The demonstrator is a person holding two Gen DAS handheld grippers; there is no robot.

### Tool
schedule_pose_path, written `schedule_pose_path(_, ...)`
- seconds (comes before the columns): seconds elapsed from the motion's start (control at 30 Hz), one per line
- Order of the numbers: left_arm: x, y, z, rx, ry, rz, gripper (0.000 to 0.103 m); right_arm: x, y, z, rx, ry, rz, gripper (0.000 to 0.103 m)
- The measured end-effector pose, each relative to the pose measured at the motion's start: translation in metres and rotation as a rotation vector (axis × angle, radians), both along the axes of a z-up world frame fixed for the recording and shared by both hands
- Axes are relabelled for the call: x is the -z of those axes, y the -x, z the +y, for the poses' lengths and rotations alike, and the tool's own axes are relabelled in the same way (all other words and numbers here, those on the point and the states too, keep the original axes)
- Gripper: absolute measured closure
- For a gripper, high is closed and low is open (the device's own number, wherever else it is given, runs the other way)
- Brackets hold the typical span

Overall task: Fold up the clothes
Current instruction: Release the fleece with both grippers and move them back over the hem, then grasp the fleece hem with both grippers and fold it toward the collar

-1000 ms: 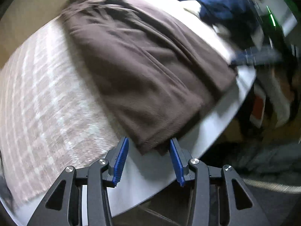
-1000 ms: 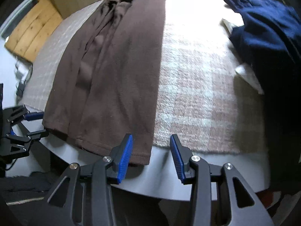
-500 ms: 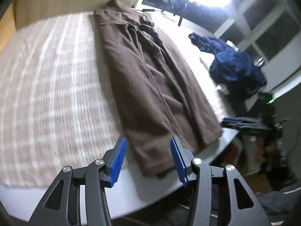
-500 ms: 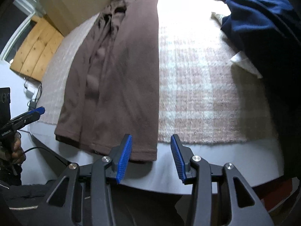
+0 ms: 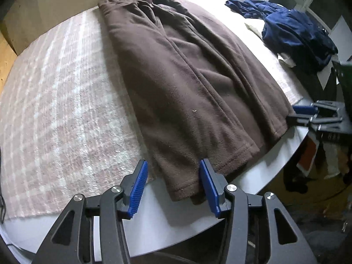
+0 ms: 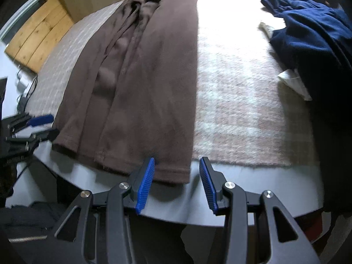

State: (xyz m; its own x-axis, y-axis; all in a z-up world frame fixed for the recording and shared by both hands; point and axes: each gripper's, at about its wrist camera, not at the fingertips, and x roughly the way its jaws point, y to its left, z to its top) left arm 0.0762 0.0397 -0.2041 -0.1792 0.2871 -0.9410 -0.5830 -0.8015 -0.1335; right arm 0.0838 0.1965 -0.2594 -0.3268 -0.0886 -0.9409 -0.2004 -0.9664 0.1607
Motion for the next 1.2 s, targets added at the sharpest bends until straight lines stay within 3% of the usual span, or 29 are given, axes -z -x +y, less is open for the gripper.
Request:
schedule_pose_path(0.07, 0.001, 0.002, -0.002, -0.001, -0.027, -0.029, 0.06, 0.001, 0.0, -0.007, -0.033, -0.013, 0.008, 0.062)
schedule_pose_path(0.13, 0.002, 0.006, -0.004, -0.004, -0.062, -0.069, 0.069, 0.002, 0.002, -0.009, -0.053, 0.003, 0.011, 0.07)
schedule_pose_path(0.2, 0.003, 0.009, -0.008, -0.018, -0.099, -0.11, 0.079, 0.003, 0.003, -0.006, -0.059, 0.043, 0.015, 0.073)
schedule_pose_path(0.3, 0.001, 0.011, -0.012, -0.036, -0.147, -0.144, 0.092, 0.005, 0.001, 0.01, -0.021, 0.164, 0.036, 0.087)
schedule_pose_path(0.43, -0.005, 0.012, -0.021, -0.065, -0.214, -0.177, 0.096, 0.002, 0.003, 0.029, 0.041, 0.33, 0.073, 0.092)
schedule_pose_path(0.57, -0.022, 0.017, -0.034, -0.113, -0.285, -0.217, 0.097, -0.019, 0.001, 0.044, 0.063, 0.409, 0.139, 0.093)
schedule_pose_path(0.67, -0.045, 0.03, -0.036, -0.122, -0.34, -0.198, 0.097, -0.042, 0.006, 0.059, 0.061, 0.445, 0.209, 0.093)
schedule_pose_path(0.87, -0.1, 0.083, -0.036, -0.125, -0.413, -0.053, 0.098, -0.111, 0.047, 0.086, 0.011, 0.442, 0.338, 0.093)
schedule_pose_path(0.93, -0.113, 0.107, -0.031, -0.127, -0.414, 0.005, 0.098, -0.122, 0.069, 0.095, 0.0, 0.428, 0.362, 0.093)
schedule_pose_path(1.07, -0.113, 0.163, -0.02, -0.158, -0.402, 0.059, 0.099, -0.128, 0.123, 0.114, -0.001, 0.411, 0.375, 0.093)
schedule_pose_path(1.2, -0.082, 0.218, -0.004, -0.202, -0.337, 0.037, 0.099, -0.108, 0.175, 0.141, 0.037, 0.412, 0.318, 0.093)
